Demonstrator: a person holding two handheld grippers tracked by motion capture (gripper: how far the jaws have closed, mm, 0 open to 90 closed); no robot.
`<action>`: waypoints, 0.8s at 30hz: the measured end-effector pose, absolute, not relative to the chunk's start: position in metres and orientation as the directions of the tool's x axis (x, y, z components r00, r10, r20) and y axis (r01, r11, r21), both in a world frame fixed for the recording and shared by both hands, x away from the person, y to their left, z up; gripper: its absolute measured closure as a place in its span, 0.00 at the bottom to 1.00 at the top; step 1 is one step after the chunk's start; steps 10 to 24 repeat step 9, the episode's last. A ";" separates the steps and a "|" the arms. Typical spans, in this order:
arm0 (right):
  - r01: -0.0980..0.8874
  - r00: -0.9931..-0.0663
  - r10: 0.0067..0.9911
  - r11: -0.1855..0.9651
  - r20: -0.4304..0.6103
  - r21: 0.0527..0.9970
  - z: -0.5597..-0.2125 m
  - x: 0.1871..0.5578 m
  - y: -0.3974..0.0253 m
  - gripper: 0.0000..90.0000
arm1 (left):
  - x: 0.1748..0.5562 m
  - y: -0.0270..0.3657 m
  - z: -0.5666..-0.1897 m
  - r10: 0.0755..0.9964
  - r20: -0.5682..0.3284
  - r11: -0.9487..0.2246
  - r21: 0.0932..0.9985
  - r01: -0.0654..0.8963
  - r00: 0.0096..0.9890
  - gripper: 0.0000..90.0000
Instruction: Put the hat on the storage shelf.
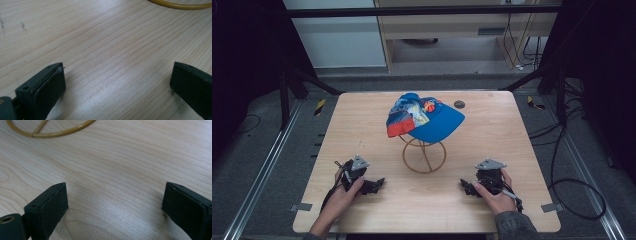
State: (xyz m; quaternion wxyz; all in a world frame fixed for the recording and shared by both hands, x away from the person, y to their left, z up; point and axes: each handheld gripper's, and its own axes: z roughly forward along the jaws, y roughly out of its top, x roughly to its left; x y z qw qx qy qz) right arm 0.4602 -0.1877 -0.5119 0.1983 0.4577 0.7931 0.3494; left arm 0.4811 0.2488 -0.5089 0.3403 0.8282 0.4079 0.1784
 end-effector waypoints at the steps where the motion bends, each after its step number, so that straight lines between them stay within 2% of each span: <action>1: 0.587 -0.503 0.864 0.349 -0.009 0.731 -0.512 0.460 -0.186 0.05 | 0.481 0.249 -0.509 0.797 0.018 -0.436 0.709 0.554 0.604 0.00; 24: 0.594 -0.492 0.871 0.340 -0.006 0.729 -0.512 0.460 -0.183 0.04 | 0.482 0.248 -0.509 0.794 0.020 -0.440 0.709 0.551 0.608 0.00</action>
